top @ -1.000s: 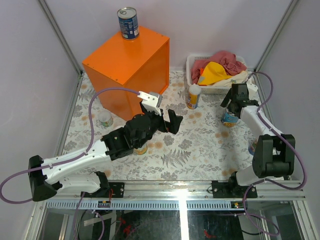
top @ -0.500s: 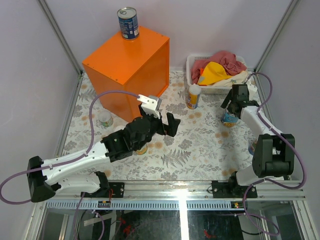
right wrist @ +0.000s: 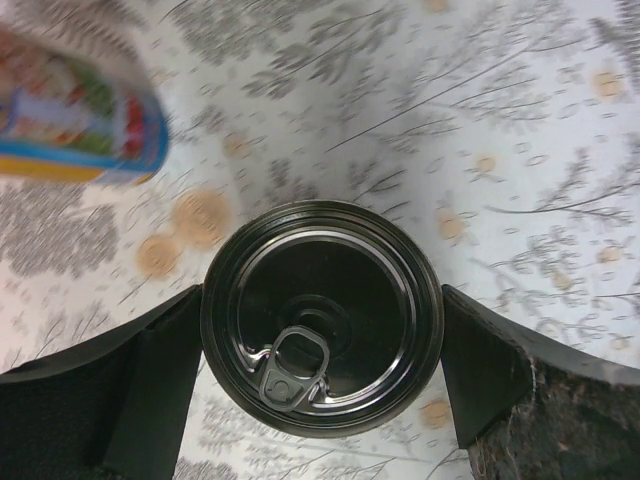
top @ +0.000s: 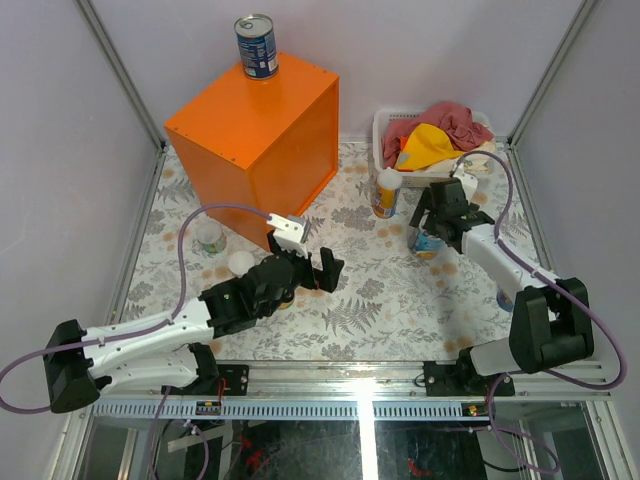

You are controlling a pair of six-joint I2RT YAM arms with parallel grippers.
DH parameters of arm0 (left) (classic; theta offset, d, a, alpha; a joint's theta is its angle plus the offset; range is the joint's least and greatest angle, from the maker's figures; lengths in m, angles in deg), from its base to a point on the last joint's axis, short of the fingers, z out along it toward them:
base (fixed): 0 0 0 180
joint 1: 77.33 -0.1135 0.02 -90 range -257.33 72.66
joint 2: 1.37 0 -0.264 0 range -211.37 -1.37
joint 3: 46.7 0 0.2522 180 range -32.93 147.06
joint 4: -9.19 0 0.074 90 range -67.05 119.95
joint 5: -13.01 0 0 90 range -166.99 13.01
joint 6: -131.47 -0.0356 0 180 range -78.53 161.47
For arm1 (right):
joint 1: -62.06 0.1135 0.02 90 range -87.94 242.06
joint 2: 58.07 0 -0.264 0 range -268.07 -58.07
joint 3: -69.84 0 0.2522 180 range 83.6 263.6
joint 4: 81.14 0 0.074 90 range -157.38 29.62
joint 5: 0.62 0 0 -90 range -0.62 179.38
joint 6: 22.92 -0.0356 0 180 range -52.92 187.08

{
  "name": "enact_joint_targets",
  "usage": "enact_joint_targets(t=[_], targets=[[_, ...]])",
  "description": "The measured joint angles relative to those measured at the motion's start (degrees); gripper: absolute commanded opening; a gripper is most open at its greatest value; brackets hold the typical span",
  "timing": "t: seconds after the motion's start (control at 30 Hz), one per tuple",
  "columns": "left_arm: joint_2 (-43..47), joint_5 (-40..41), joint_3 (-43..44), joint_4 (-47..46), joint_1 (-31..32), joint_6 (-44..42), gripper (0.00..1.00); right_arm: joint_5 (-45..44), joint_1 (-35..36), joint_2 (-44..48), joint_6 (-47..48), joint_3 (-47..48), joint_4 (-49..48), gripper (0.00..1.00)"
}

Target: Place and organize the canned foods onto the counter

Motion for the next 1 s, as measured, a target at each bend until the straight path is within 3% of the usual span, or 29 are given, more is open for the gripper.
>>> enact_joint_targets(t=[0.3,0.6,0.9,1.0], targets=[[0.92,0.02,-6.27,-3.32,1.14,0.00,1.00,-0.09,11.65,-0.92,-4.46,1.16,0.48,0.26],[2.73,0.81,-9.79,-5.14,2.99,-0.04,1.00,-1.66,26.53,-9.18,-6.36,9.29,1.60,0.34],[4.92,3.67,-12.90,-6.05,4.96,-0.31,1.00,-1.53,33.44,-14.47,-6.56,14.86,1.60,0.98],[5.20,5.51,-13.86,-6.80,5.66,-0.61,1.00,-1.27,33.48,-14.47,-6.75,14.88,1.64,0.99]])
